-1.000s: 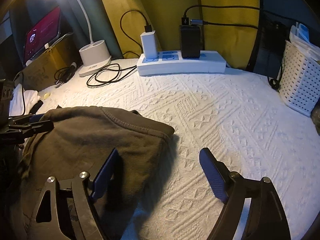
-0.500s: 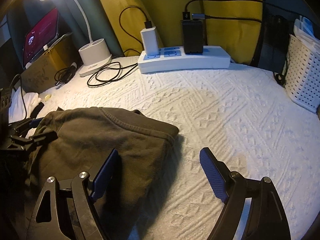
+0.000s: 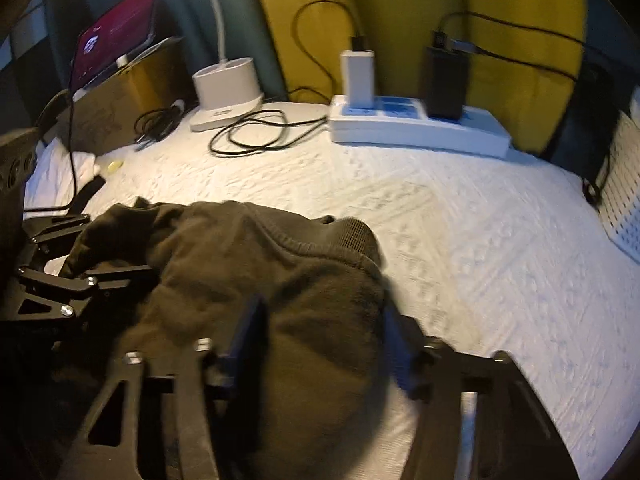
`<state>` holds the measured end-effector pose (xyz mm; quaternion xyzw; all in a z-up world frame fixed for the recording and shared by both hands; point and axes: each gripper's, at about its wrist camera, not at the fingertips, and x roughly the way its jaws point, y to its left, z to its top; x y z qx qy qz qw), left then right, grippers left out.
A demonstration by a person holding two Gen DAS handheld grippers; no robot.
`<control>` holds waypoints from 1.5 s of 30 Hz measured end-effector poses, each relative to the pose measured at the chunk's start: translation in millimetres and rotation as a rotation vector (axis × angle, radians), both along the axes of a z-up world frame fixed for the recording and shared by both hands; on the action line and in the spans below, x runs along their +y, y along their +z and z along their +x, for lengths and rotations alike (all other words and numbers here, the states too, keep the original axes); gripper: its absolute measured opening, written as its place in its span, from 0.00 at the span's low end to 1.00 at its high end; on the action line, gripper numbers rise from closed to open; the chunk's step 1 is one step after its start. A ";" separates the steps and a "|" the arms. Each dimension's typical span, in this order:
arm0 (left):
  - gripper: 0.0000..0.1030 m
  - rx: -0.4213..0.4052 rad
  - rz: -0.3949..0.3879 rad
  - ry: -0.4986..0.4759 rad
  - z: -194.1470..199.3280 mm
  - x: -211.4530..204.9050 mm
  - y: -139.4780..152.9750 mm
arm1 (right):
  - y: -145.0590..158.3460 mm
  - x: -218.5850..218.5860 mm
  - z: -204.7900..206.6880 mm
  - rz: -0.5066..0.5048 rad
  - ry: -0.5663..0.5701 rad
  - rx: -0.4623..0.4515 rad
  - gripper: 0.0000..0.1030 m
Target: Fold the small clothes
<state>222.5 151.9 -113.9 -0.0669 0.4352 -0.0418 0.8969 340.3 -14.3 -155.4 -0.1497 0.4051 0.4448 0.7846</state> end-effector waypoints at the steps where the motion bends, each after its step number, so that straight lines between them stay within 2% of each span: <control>1: 0.29 -0.002 -0.014 0.000 -0.8 1.6 0.9 | -0.4 1.4 -0.9 0.003 0.010 0.003 0.35; 3: 0.26 -0.011 -0.031 0.000 -2.9 3.0 2.9 | -0.5 3.0 -1.8 0.009 0.031 0.009 0.26; 9: 0.24 -0.052 -0.029 -0.013 -10.8 -3.3 18.4 | 8.5 -1.6 -5.7 0.034 0.031 0.008 0.21; 22: 0.23 -0.257 -0.008 -0.027 -64.8 -23.7 90.3 | 85.4 -37.2 -50.3 0.158 0.026 -0.119 0.20; 24: 0.20 -0.287 0.002 -0.029 -75.8 -26.8 101.6 | 97.7 -42.8 -62.2 0.175 0.029 -0.146 0.20; 39: 0.18 -0.458 0.034 -0.026 -148.0 -38.2 155.4 | 178.0 -81.7 -143.5 0.287 0.052 -0.327 0.20; 45: 0.18 -0.519 0.025 0.005 -171.3 -33.2 175.5 | 204.7 -86.3 -172.4 0.318 0.083 -0.393 0.20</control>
